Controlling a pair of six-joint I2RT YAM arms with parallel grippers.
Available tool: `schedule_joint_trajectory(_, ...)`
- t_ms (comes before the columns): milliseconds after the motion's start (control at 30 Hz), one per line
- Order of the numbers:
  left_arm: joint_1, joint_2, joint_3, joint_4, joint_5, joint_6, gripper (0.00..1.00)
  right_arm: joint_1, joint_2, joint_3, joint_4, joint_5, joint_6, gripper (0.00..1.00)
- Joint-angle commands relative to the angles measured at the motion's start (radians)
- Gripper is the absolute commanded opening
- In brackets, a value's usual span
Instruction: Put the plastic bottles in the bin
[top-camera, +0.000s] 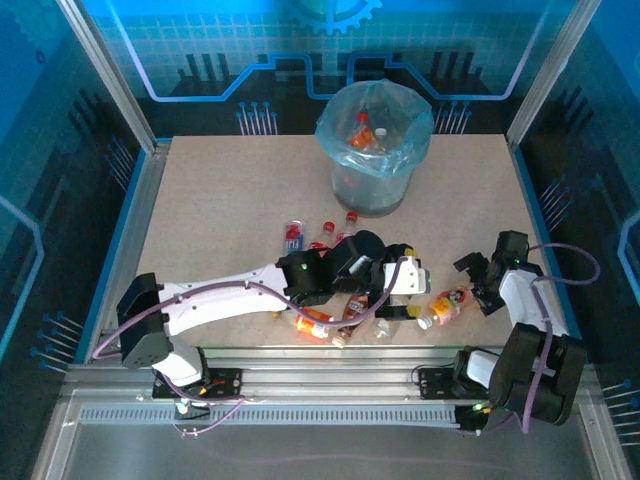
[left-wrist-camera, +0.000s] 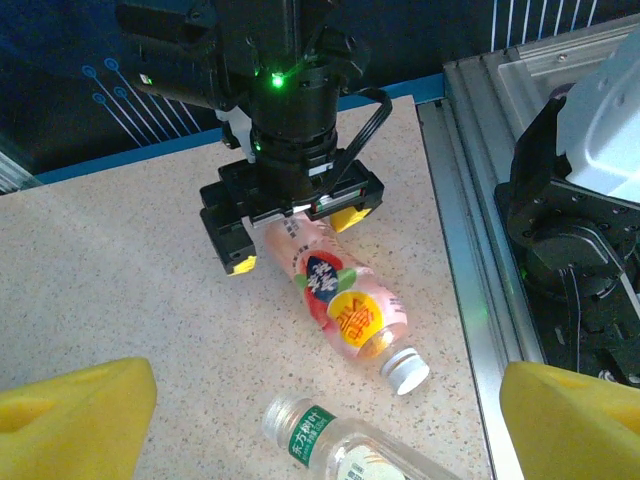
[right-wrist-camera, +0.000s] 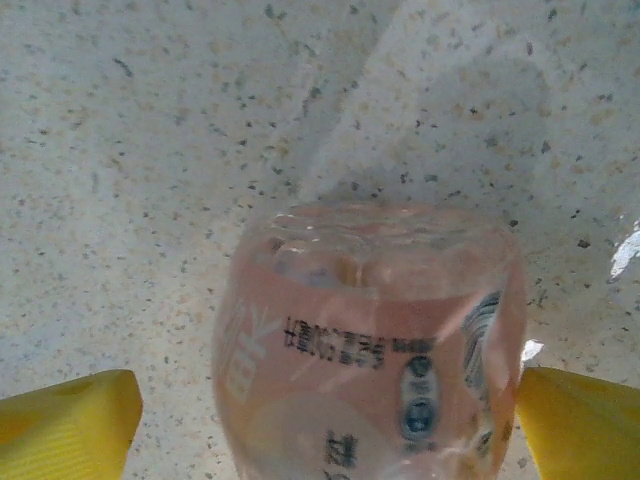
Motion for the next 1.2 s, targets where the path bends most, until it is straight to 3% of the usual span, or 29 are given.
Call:
schedule_joint_trajectory(0, -0.004, -0.014, -0.008, 0.029, -0.017, -0.007, 0.9, -0.015, 0.014, -0.014, 0.044, -0.014, 0.007, 0.88)
schedule_joint_trajectory(400, -0.003, -0.048, 0.001, 0.022, -0.135, -0.022, 0.9, -0.015, -0.037, -0.001, 0.065, -0.037, -0.057, 0.64)
schedule_joint_trajectory(600, 0.029, -0.069, 0.025, 0.023, -0.224, -0.081, 0.9, -0.008, -0.131, 0.05, 0.037, -0.026, -0.084, 0.58)
schedule_joint_trajectory(767, 0.104, -0.108, 0.018, 0.048, -0.22, -0.193, 0.91, 0.029, -0.204, 0.148, -0.012, 0.02, -0.114, 0.57)
schedule_joint_trajectory(933, 0.181, -0.148, 0.023, 0.053, -0.203, -0.296, 0.91, 0.099, -0.256, 0.273, -0.049, 0.078, -0.141, 0.54)
schedule_joint_trajectory(1167, 0.343, -0.143, 0.108, -0.016, -0.112, -0.522, 0.89, 0.318, -0.275, 0.515, -0.018, 0.226, -0.177, 0.54)
